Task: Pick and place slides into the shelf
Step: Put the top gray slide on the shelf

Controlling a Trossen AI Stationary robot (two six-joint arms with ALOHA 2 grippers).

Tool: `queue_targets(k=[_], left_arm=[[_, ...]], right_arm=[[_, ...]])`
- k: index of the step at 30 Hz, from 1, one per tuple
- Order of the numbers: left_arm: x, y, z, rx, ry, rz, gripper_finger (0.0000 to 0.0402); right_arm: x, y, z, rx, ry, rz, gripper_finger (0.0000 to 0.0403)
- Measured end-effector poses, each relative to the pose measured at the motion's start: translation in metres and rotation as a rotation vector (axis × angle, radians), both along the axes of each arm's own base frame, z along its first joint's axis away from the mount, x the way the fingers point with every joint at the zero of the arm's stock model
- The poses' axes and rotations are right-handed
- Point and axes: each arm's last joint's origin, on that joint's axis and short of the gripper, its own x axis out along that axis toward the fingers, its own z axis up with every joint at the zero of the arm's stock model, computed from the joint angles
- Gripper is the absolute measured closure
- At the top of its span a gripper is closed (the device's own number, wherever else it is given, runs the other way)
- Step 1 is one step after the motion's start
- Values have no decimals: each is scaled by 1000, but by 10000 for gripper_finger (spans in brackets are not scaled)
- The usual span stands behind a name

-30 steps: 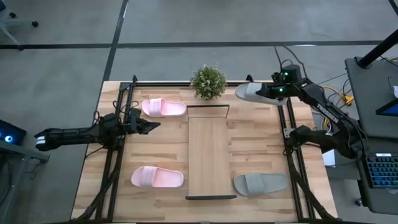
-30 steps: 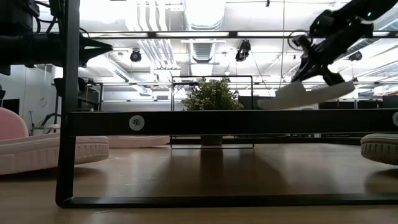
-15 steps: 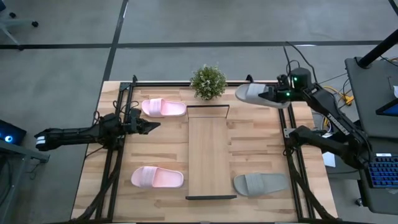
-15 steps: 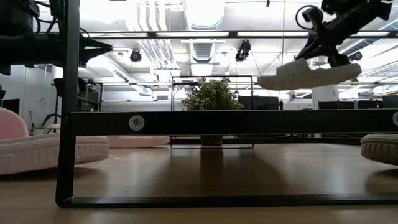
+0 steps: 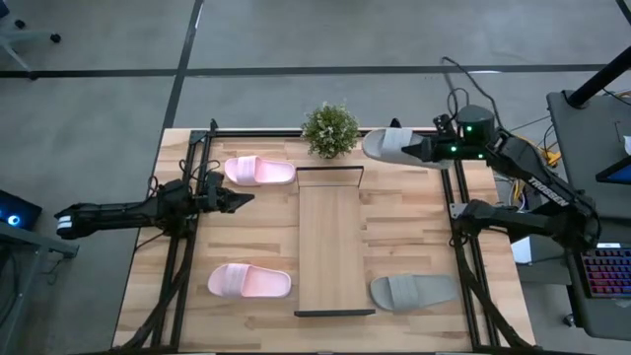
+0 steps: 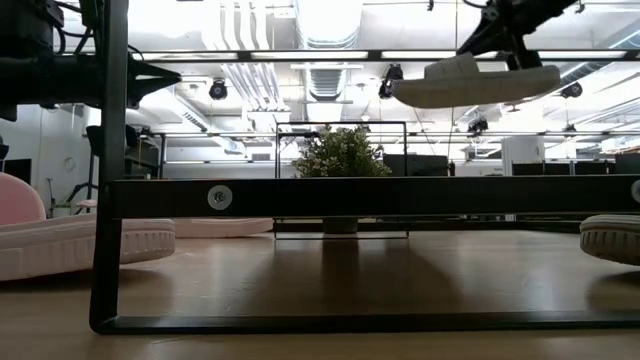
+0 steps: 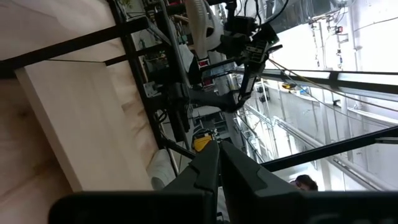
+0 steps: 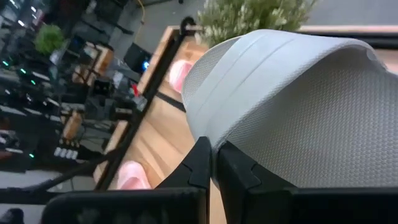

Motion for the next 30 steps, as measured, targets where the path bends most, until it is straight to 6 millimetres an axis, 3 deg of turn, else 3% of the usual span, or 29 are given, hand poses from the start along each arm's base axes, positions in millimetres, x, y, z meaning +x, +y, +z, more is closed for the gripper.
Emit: queue_targets(k=[11,19,30], left_arm=[[0,0,0,-2,-3,0,402],[0,0,0,-2,-3,0,402],[0,0,0,-3,-1,0,402]], right_arm=[[49,31,-4,-17,-114,67,394],[85,52,-16,3,-100,139,394],[133,61,-42,60,-88,197,394]])
